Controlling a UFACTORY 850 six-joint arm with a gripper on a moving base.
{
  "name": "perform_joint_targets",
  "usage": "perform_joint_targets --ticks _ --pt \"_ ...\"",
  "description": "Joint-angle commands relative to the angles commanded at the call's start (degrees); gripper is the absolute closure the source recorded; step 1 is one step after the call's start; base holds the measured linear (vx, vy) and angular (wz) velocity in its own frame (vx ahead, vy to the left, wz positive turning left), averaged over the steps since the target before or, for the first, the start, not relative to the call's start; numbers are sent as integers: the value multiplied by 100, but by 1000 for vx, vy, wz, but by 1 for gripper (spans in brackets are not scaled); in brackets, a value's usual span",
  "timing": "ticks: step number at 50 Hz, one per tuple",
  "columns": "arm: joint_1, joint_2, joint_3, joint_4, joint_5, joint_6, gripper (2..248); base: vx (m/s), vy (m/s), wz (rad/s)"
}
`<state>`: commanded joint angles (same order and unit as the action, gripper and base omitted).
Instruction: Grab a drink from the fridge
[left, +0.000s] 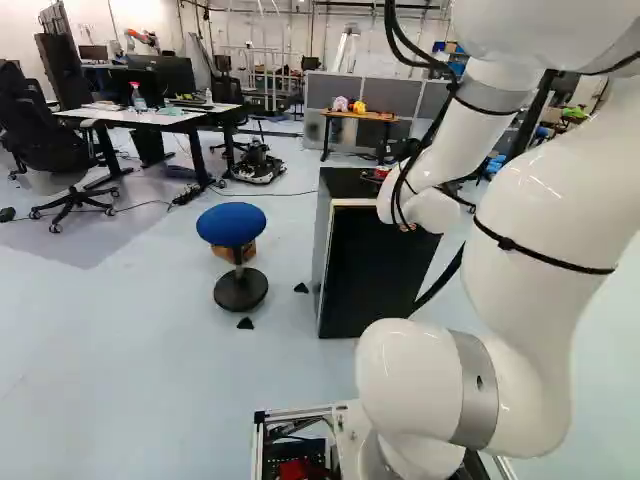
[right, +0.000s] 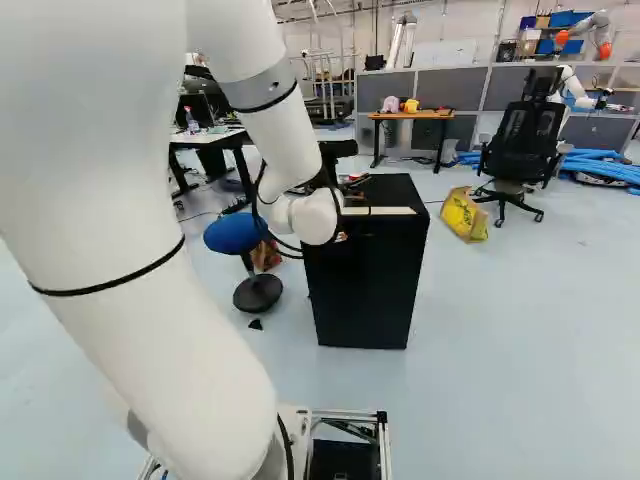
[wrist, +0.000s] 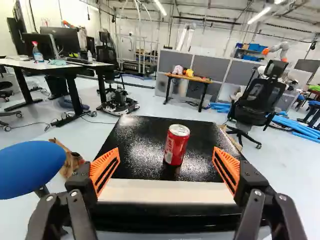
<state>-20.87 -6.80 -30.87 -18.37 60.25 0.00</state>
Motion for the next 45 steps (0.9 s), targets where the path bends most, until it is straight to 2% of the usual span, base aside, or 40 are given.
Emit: perform_joint_targets --ticks 30,45 --pt "-124 -653 -285 0 762 0 3 0 0 0" --pt "-106 -1016 -483 8 813 0 3 0 0 0"
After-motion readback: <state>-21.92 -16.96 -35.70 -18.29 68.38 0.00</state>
